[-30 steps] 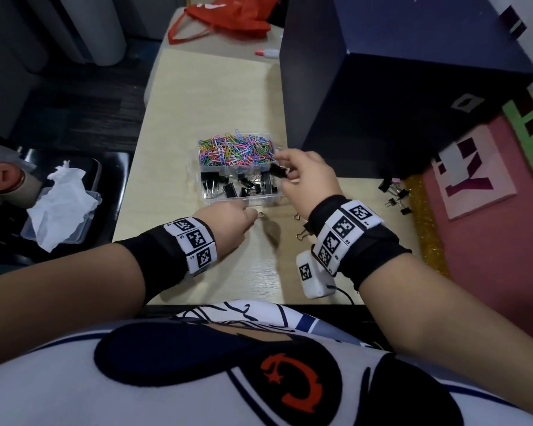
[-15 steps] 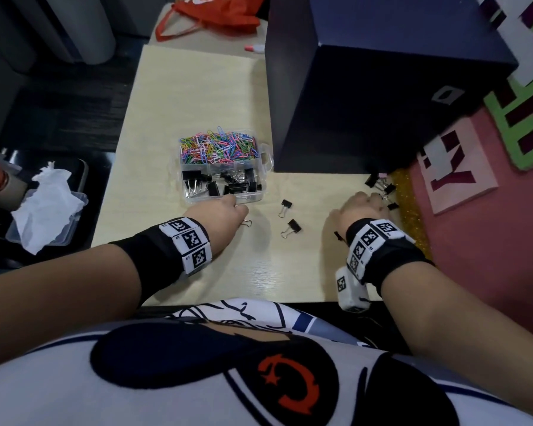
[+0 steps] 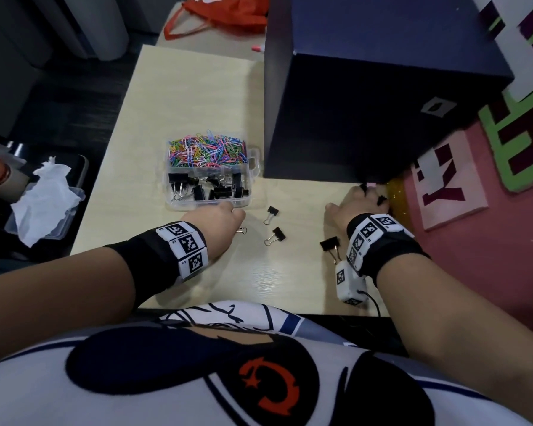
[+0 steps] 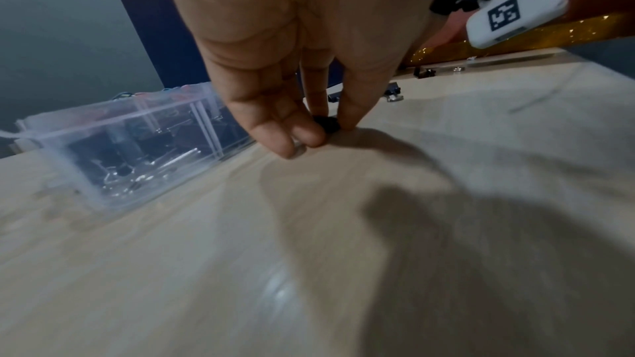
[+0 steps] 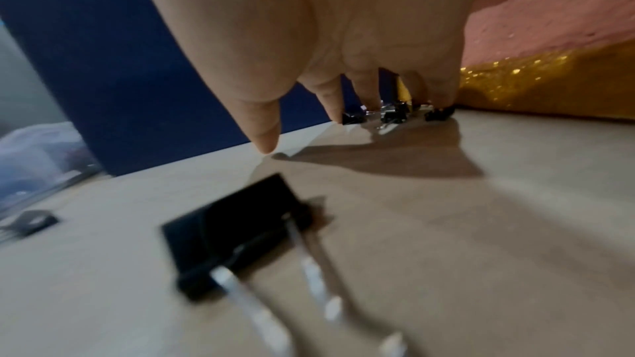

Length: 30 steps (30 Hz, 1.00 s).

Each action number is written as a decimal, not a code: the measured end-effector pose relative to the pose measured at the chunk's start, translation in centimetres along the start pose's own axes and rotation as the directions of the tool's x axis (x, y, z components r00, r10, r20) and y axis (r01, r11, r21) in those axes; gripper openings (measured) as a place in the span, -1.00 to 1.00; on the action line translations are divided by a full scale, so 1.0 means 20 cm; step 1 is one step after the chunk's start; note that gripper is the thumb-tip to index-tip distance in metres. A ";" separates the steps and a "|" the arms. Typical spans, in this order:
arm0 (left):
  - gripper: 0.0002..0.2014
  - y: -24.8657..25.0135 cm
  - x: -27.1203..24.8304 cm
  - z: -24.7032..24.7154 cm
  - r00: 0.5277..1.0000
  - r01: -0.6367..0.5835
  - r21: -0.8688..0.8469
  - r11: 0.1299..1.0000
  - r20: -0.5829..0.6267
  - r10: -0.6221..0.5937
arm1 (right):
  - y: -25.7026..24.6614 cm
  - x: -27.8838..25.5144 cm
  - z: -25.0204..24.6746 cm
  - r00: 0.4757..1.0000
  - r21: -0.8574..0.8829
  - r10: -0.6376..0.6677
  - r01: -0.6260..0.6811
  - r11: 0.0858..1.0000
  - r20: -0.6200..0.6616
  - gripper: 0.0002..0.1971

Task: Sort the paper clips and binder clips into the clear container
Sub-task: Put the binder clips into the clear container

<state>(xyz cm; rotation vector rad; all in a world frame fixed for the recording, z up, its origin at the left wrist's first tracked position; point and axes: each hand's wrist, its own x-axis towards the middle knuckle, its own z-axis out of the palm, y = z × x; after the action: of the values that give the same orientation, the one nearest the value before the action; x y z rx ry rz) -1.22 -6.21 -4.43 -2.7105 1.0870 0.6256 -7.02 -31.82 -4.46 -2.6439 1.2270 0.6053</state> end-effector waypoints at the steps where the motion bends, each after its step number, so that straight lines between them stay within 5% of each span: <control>1: -0.81 0.00 0.00 0.00 1.000 0.006 -0.006 1.000 0.000 -0.006 | -0.01 -0.03 0.01 1.000 -0.001 -0.022 0.022 1.000 -0.022 -0.26; 11: -0.75 0.03 0.02 -0.02 1.000 0.014 -0.043 0.999 -0.009 -0.015 | -0.16 -0.32 0.14 0.903 0.069 -0.422 0.427 0.902 -0.078 -0.59; 15: -0.74 0.04 0.02 -0.04 1.000 0.027 -0.038 0.999 0.004 -0.027 | -0.13 -0.29 0.06 0.892 0.145 -0.369 0.415 0.898 -0.262 -0.63; 18: -0.72 0.04 0.01 -0.06 0.999 0.033 -0.028 0.999 0.042 -0.032 | -0.12 -0.26 0.04 0.975 0.198 -0.208 0.220 0.955 -0.076 -0.37; 21: -0.74 0.03 0.00 -0.07 0.999 -0.001 -0.019 1.000 0.044 0.002 | -0.15 -0.27 0.06 0.957 0.126 -0.286 0.278 0.952 0.051 -0.20; 25: -0.73 0.01 -0.03 -0.08 0.998 -0.070 -0.012 0.998 -0.013 0.069 | -0.24 -0.33 0.11 0.876 0.055 -0.475 0.472 0.880 0.077 -0.44; 30: -0.66 -0.04 -0.06 -0.12 0.980 -0.123 -0.060 0.991 -0.164 0.112 | -0.33 -0.38 0.15 0.850 -0.001 -0.527 0.527 0.850 0.018 -0.70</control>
<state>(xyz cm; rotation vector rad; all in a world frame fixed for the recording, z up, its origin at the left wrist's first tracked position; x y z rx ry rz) -0.66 -5.50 -1.73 -2.8137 1.2946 0.4770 -7.19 -21.30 -4.18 -2.7873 0.4385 0.5241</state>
